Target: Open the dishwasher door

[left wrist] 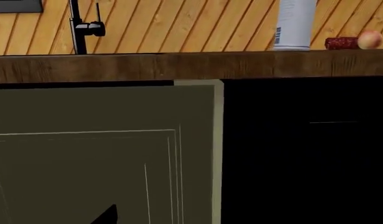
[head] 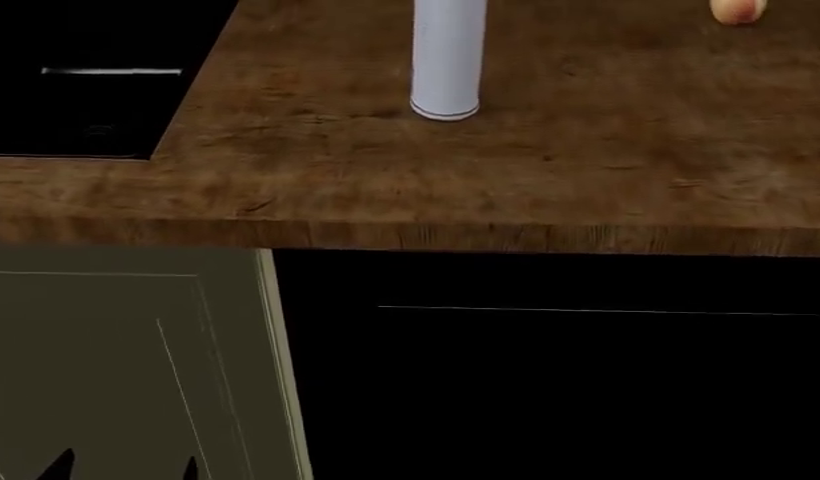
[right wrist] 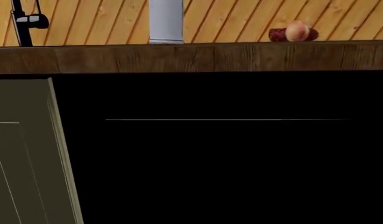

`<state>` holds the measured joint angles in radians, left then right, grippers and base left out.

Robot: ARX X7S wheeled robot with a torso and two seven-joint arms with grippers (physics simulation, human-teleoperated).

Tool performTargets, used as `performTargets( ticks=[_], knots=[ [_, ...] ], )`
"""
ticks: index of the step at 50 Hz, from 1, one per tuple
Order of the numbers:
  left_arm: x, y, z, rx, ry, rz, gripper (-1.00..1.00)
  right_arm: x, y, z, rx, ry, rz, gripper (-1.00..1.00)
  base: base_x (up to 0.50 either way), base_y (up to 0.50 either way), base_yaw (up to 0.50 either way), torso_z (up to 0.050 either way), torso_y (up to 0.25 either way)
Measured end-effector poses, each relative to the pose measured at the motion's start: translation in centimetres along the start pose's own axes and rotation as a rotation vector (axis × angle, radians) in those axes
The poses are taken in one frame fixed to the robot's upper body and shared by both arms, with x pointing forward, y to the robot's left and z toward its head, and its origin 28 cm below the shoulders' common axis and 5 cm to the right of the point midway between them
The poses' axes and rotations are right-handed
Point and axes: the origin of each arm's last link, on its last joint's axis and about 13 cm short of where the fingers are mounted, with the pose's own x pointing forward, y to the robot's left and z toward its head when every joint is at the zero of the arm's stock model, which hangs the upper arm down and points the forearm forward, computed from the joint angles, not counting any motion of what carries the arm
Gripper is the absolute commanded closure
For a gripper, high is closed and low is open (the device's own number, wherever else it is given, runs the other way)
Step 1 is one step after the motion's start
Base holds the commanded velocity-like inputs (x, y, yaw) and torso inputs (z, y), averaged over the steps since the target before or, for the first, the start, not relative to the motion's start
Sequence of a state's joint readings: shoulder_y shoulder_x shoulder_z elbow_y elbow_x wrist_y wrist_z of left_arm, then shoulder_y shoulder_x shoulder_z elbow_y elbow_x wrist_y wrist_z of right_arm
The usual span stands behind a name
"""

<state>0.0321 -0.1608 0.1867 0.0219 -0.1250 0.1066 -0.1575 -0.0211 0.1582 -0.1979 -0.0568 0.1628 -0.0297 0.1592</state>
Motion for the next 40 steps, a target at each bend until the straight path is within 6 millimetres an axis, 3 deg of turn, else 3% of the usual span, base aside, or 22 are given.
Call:
performTargets(
  ticks=[14, 27, 40],
  knots=[
    [0.0, 0.0, 0.1, 0.005, -0.008, 0.001, -1.0, -0.1, 0.0, 0.0, 0.001, 0.001, -0.002, -1.0, 0.33, 0.0, 0.0, 0.0, 0.0],
    [0.0, 0.0, 0.1, 0.006, -0.016, 0.002, -1.0, -0.3, -0.1, 0.1, -0.021, -0.004, 0.0, -1.0, 0.0, 0.0, 0.0, 0.0, 0.0],
    [-0.1, -0.1, 0.3, 0.008, -0.017, -0.006, -1.0, -0.6, -1.5, 1.5, -0.406, -0.008, 0.088, -1.0, 0.0, 0.0, 0.0, 0.0, 0.0]
  ],
)
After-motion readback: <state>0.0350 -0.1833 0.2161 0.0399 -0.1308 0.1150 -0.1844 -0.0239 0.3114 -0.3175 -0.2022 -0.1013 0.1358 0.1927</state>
